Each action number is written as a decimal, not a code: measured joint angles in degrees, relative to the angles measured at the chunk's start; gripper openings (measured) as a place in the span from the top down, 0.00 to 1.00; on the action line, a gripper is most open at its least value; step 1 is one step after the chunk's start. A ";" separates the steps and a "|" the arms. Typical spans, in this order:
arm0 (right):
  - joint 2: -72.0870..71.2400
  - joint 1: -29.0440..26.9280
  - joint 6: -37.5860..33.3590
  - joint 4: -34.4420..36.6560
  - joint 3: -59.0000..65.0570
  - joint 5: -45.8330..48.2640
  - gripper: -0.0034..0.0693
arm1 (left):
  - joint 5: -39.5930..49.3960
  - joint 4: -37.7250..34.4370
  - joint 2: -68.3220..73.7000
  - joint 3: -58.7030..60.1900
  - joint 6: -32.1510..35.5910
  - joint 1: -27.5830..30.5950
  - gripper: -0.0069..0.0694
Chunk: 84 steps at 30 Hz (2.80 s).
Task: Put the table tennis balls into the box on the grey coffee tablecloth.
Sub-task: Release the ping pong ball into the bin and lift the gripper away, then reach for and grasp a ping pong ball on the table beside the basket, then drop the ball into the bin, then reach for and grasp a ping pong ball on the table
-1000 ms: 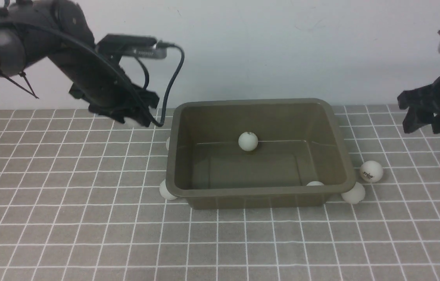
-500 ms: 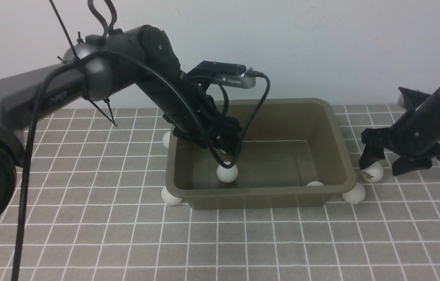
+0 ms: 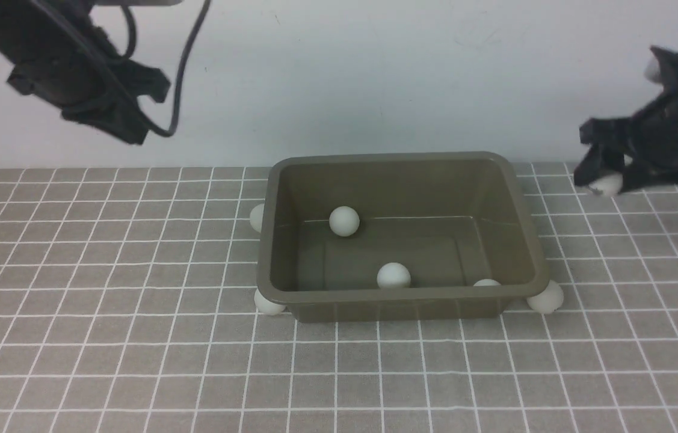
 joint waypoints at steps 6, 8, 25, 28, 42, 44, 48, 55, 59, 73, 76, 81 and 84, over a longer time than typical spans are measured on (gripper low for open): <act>0.65 10.37 -6.20 2.30 -0.69 -4.86 0.45 | -2.40 -5.93 2.10 13.52 2.90 -0.92 0.92; 2.25 12.73 -6.66 2.30 -0.69 -6.03 0.43 | -4.71 -7.36 3.25 15.79 4.38 -2.33 0.91; -0.96 12.10 -5.71 -5.42 -0.88 -2.16 0.09 | -18.96 -9.85 12.52 17.22 7.42 -11.53 0.17; -1.03 12.02 -4.95 -6.45 -0.88 -1.12 0.10 | -20.99 -10.91 13.95 17.22 7.42 -11.59 0.15; -1.09 3.12 0.92 -15.17 -0.88 7.72 0.33 | -15.91 -5.42 13.69 11.98 5.62 -11.19 0.45; -1.09 -2.64 2.73 -15.18 -0.88 10.42 0.39 | -14.32 -4.75 11.28 8.30 4.35 -11.06 0.45; -0.80 -7.41 2.88 -11.79 -0.74 11.54 0.40 | -13.33 -7.50 9.16 2.13 3.97 -12.03 0.45; 1.64 -5.26 0.70 -8.70 7.16 7.77 0.29 | -12.15 -11.56 15.12 -4.69 7.83 -20.47 0.45; 3.74 -3.59 0.71 -8.76 10.04 3.92 0.25 | -11.81 -11.11 19.12 -5.38 7.64 -22.65 0.42; 10.70 -0.49 5.64 -14.86 10.66 2.06 0.46 | 0.24 6.10 17.09 -21.21 -7.30 -10.85 0.81; 9.07 -0.54 5.99 -15.50 9.95 4.84 0.46 | 0.30 6.10 16.10 -21.85 -7.30 -5.60 0.89; -0.06 -0.14 6.80 -12.71 6.57 6.56 0.46 | 0.65 4.44 17.94 -19.30 -6.42 0.44 0.92; -3.66 2.11 5.64 -8.00 3.88 3.59 0.46 | 0.61 1.38 20.95 -18.76 -2.82 0.52 0.89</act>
